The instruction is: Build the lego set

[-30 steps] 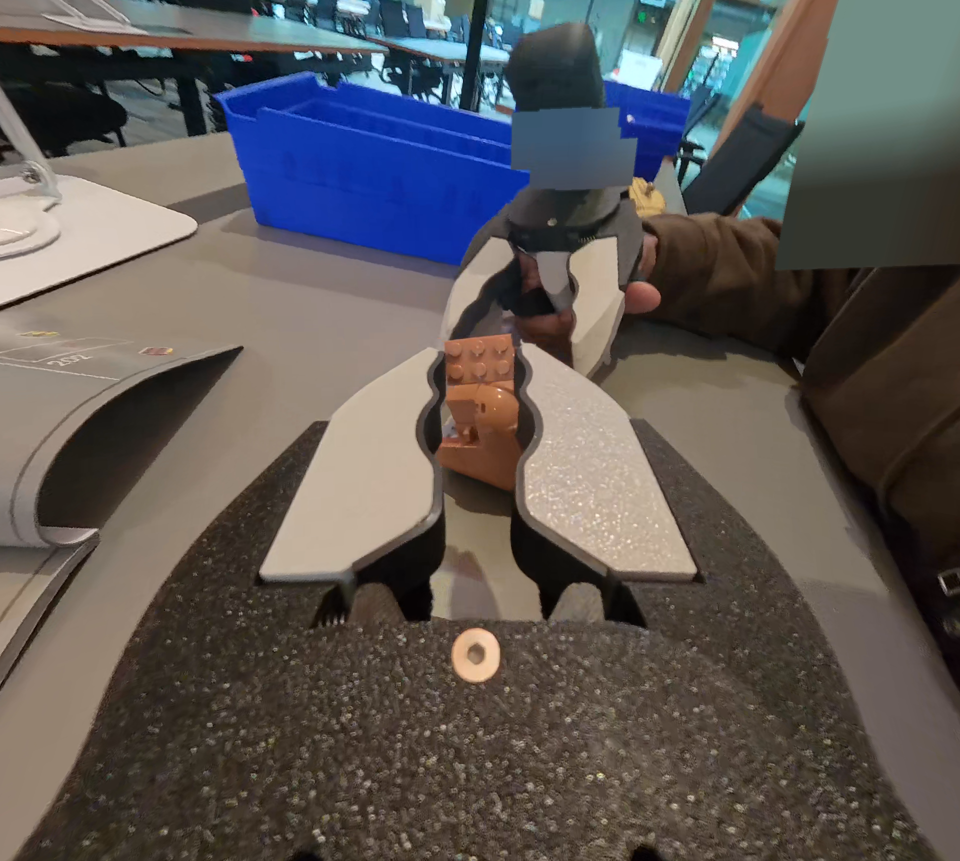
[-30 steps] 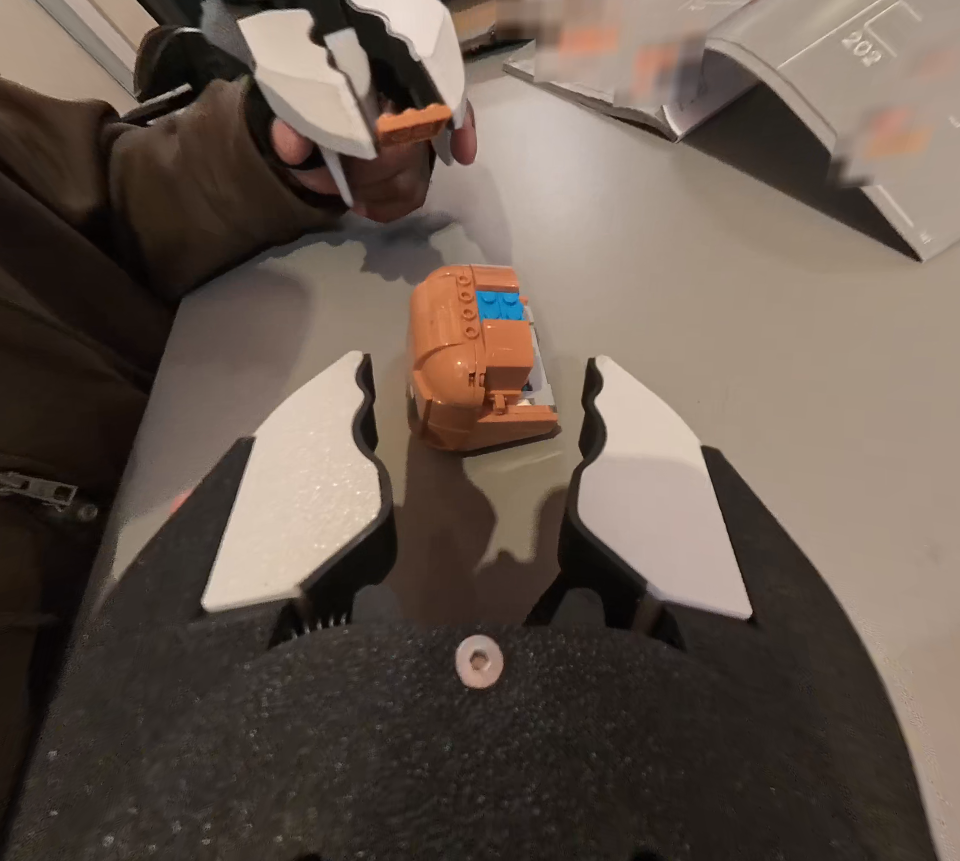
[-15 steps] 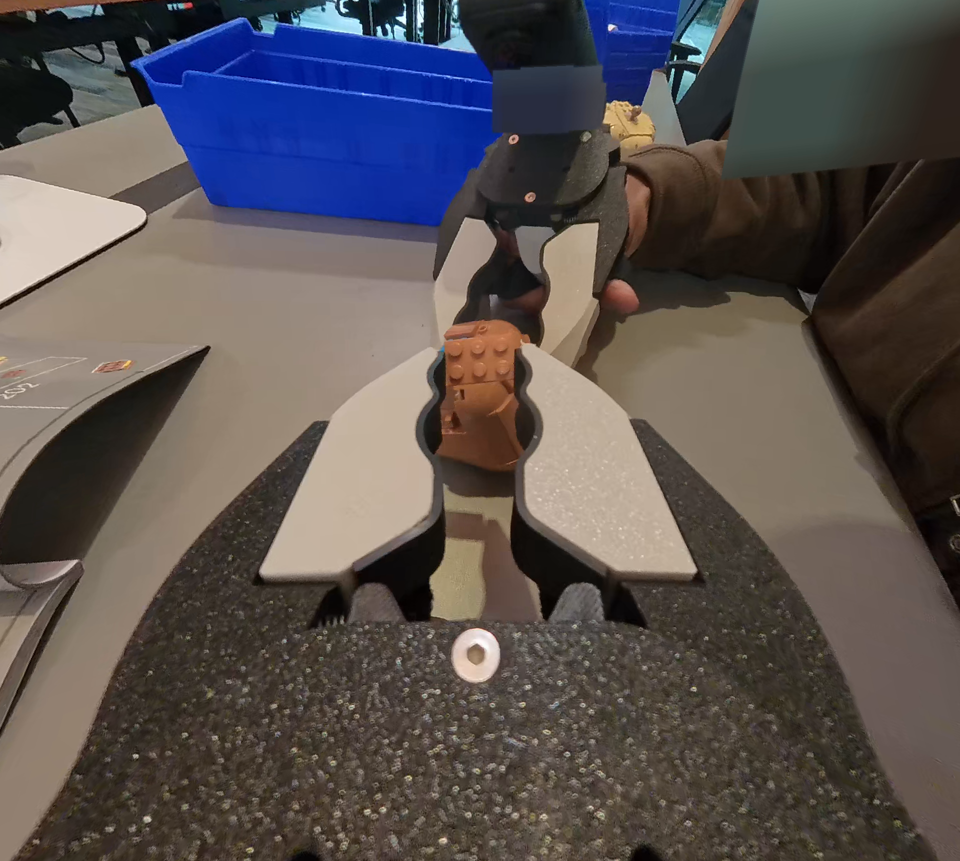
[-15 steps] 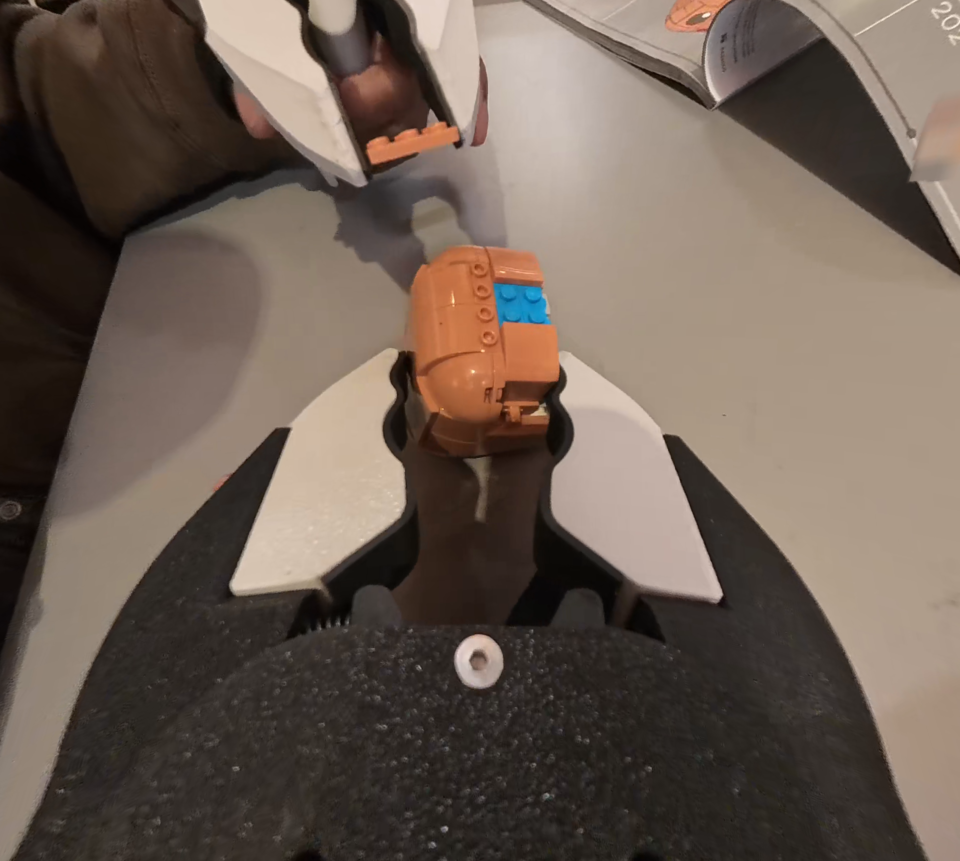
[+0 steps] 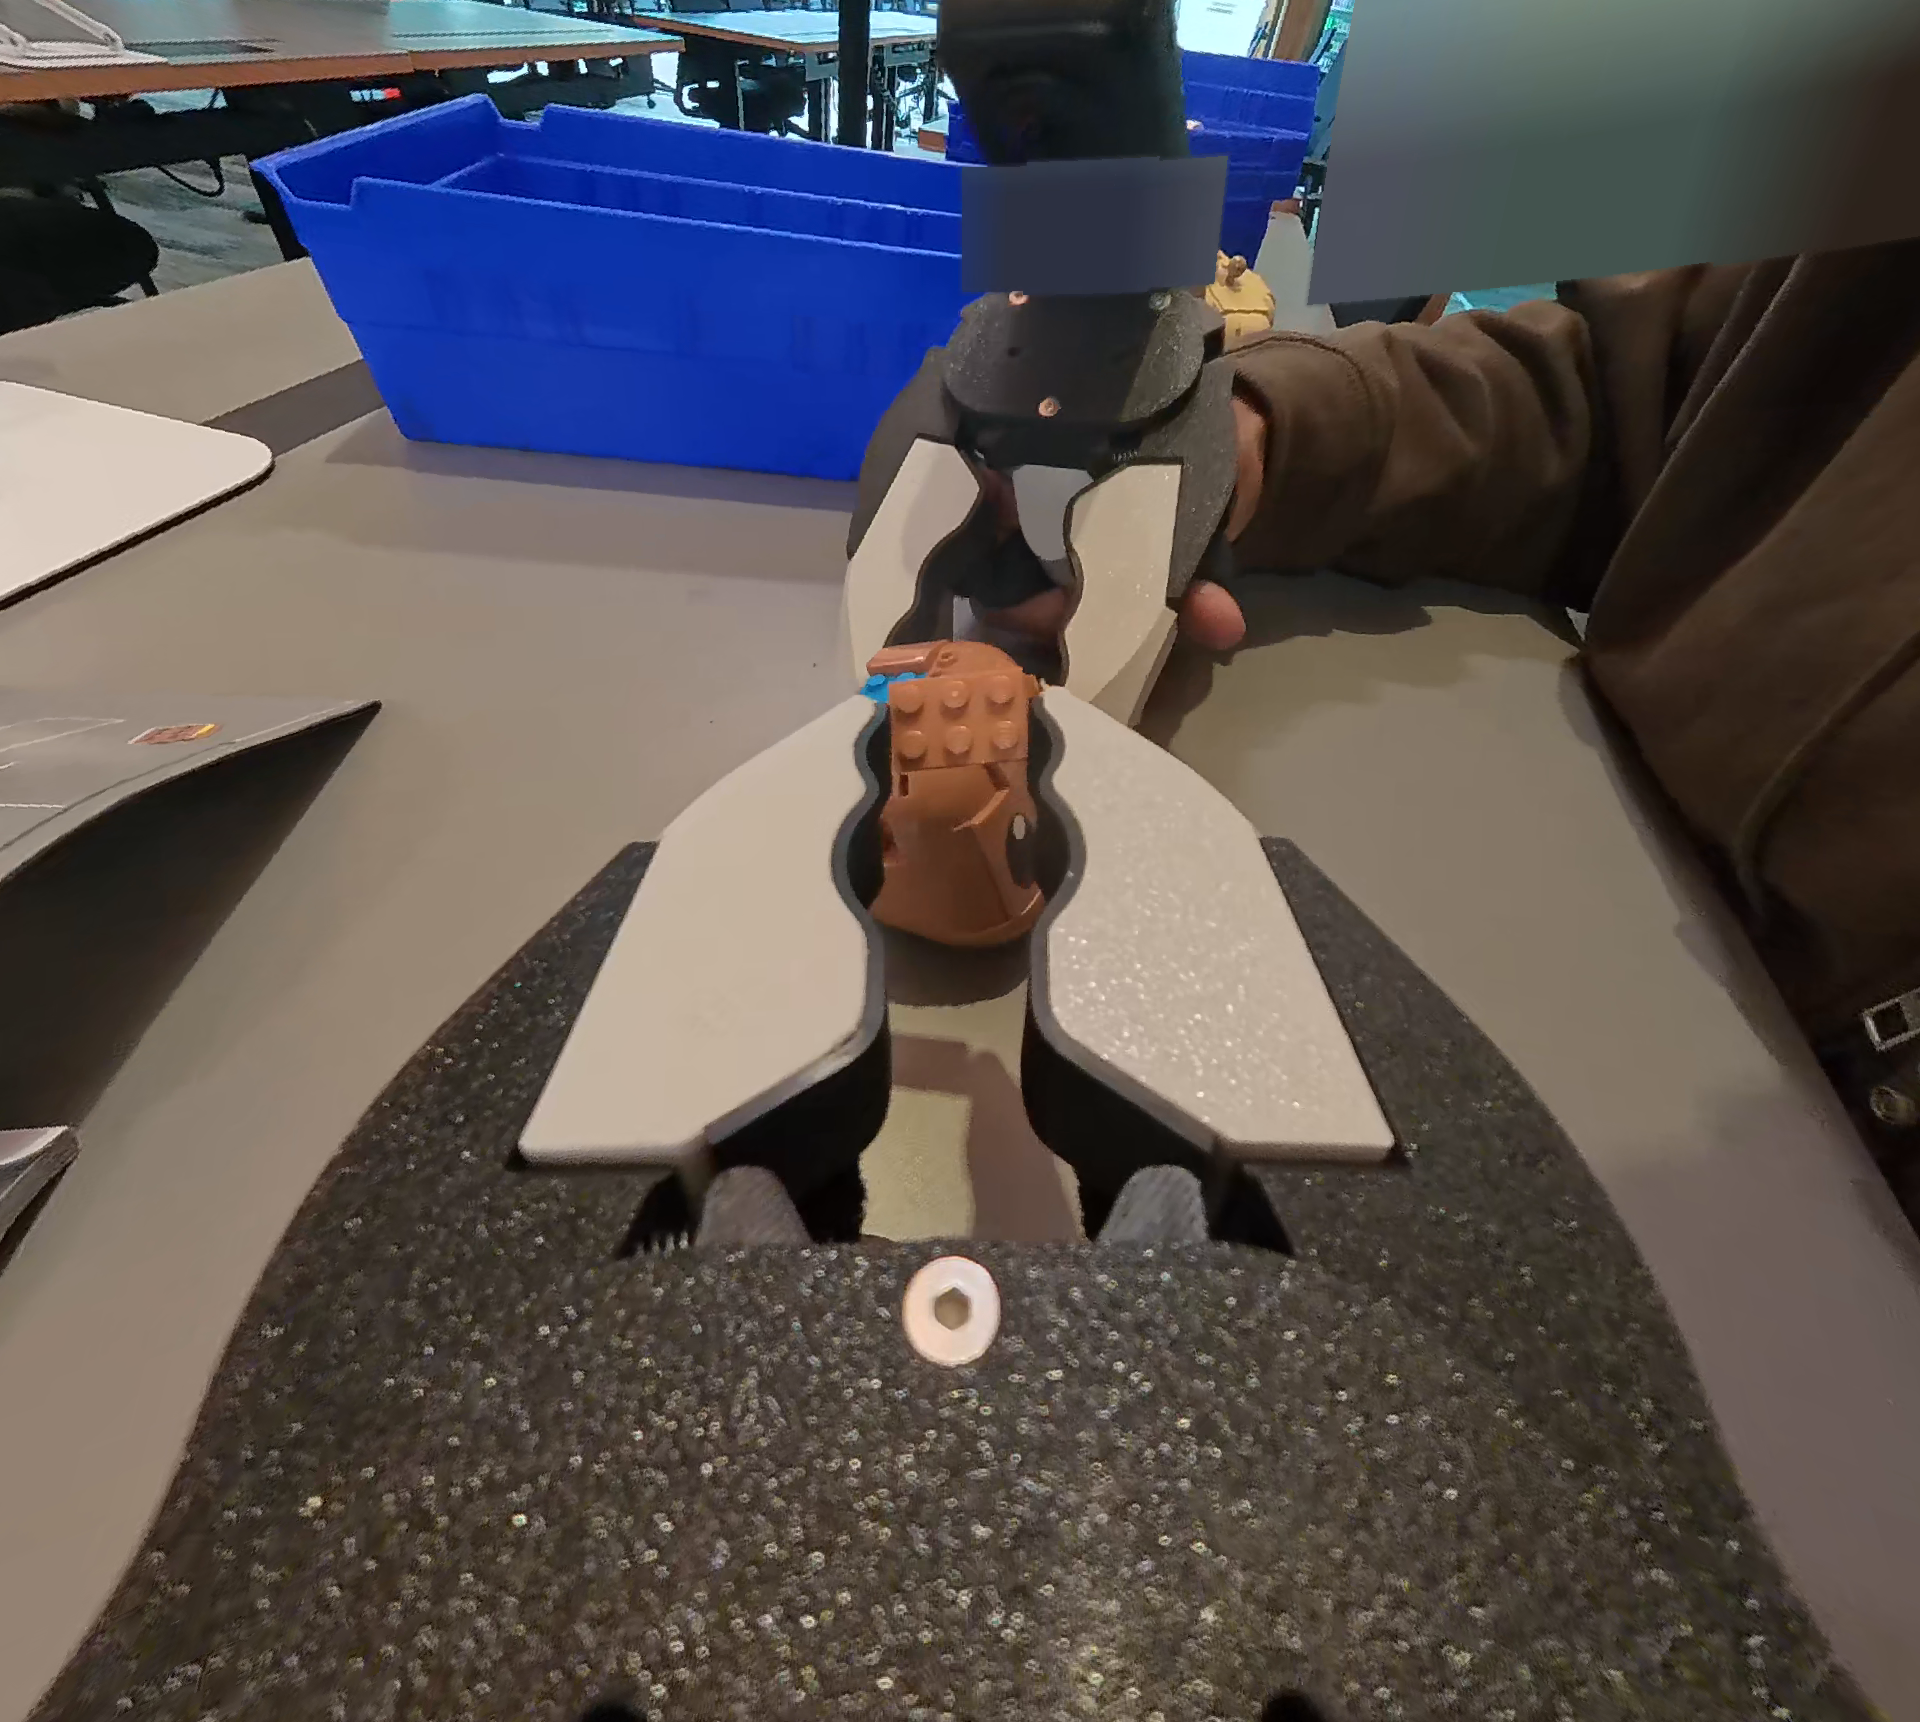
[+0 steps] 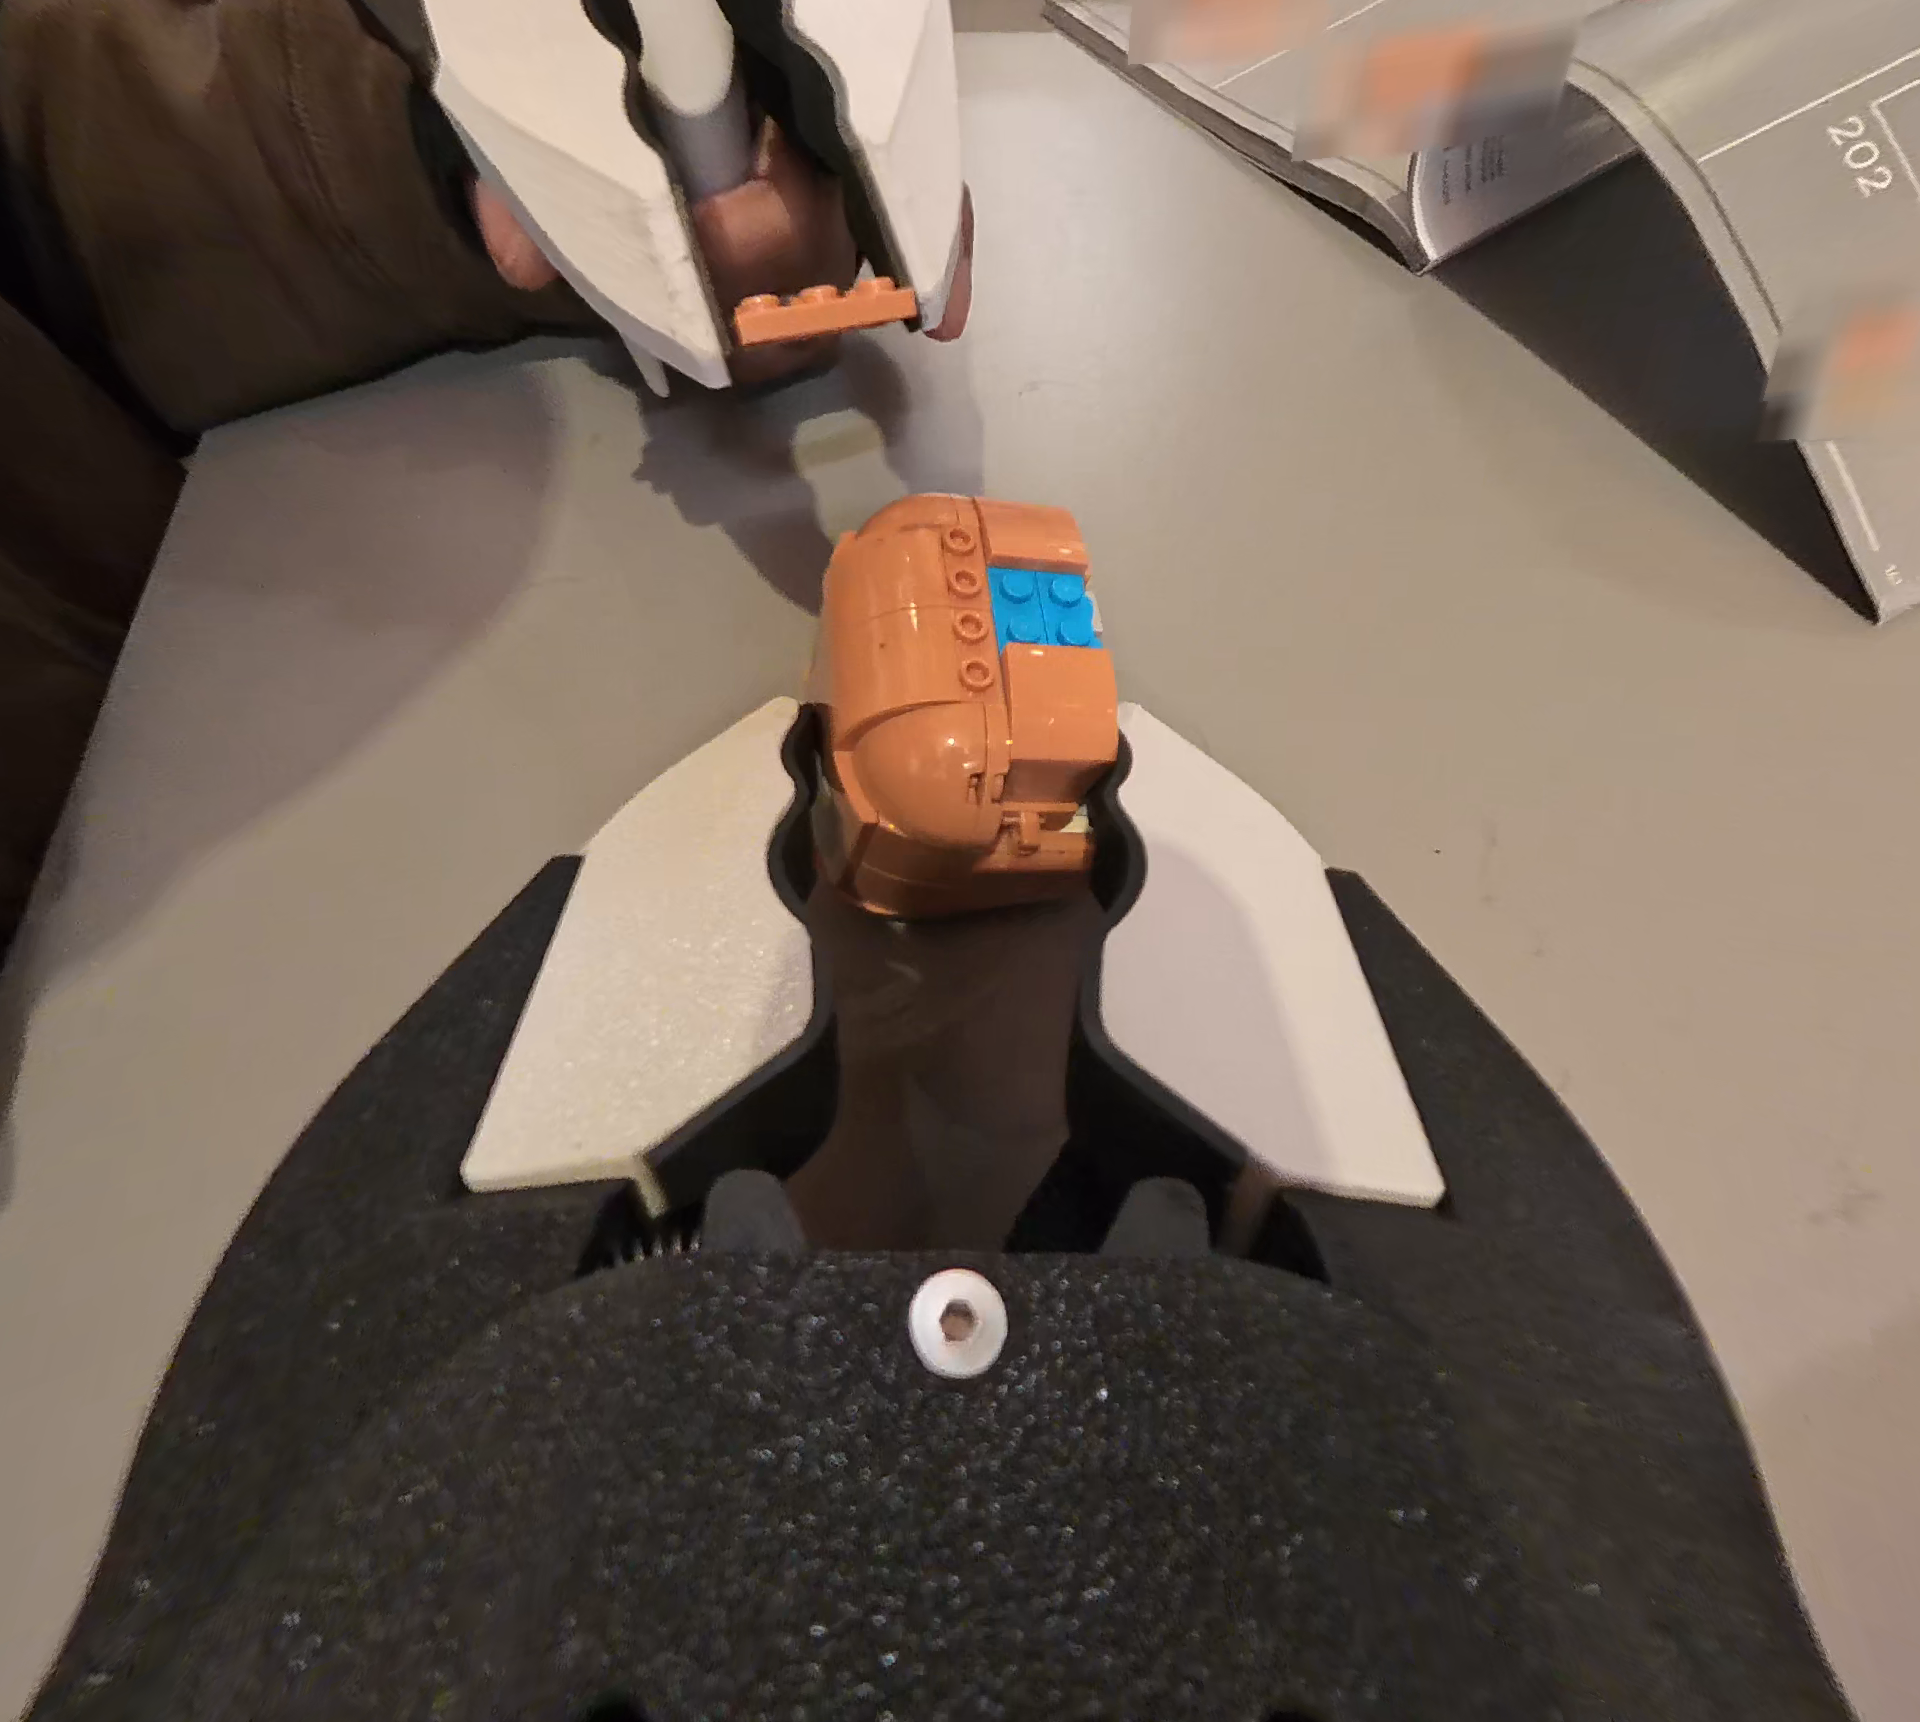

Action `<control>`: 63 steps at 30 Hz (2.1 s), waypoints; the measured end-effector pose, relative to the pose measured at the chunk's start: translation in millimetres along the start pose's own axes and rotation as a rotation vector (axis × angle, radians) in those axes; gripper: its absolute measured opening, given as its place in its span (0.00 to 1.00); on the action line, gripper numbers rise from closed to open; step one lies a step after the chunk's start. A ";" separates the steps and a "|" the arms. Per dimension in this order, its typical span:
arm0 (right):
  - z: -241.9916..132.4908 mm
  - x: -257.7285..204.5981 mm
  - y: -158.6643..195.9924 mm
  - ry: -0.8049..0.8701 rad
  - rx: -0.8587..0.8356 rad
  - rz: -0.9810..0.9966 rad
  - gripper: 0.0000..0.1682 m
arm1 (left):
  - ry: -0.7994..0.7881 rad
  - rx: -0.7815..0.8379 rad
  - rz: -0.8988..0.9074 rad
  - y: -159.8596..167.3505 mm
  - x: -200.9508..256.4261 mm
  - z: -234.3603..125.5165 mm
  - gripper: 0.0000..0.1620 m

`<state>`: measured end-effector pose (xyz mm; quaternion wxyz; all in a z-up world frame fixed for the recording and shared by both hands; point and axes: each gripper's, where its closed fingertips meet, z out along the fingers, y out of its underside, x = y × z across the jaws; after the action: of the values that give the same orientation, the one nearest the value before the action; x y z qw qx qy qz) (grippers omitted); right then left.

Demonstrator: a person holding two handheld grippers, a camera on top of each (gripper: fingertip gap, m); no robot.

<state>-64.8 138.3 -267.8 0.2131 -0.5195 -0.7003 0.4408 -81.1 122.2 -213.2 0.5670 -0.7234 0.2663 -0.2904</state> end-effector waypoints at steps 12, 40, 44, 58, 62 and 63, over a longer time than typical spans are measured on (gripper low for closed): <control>6.7 -5.4 -4.9 0.079 0.012 -0.208 0.30 | 0.000 -0.062 0.083 -9.4 -0.4 -3.1 0.15; 7.8 -8.9 -5.8 0.101 0.018 -0.275 0.30 | 0.174 -0.662 0.203 19.5 3.3 23.7 0.15; 7.8 -9.1 -5.9 0.103 0.018 -0.279 0.30 | 0.184 -0.671 0.204 20.6 3.9 23.0 0.15; 7.5 -10.6 -5.9 0.106 0.020 -0.299 0.29 | 0.228 -0.633 0.179 20.3 5.1 25.8 0.16; 7.4 -10.7 -6.0 0.106 0.020 -0.302 0.29 | 0.237 -0.629 0.168 21.0 5.9 26.2 0.17; 7.4 -10.7 -6.0 0.106 0.020 -0.302 0.29 | 0.236 -0.628 0.165 21.0 5.7 26.3 0.17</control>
<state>-69.6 125.1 -264.9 0.3189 -0.4286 -0.7538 0.3827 -59.3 131.1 -237.9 0.3036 -0.7999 0.4642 -0.2292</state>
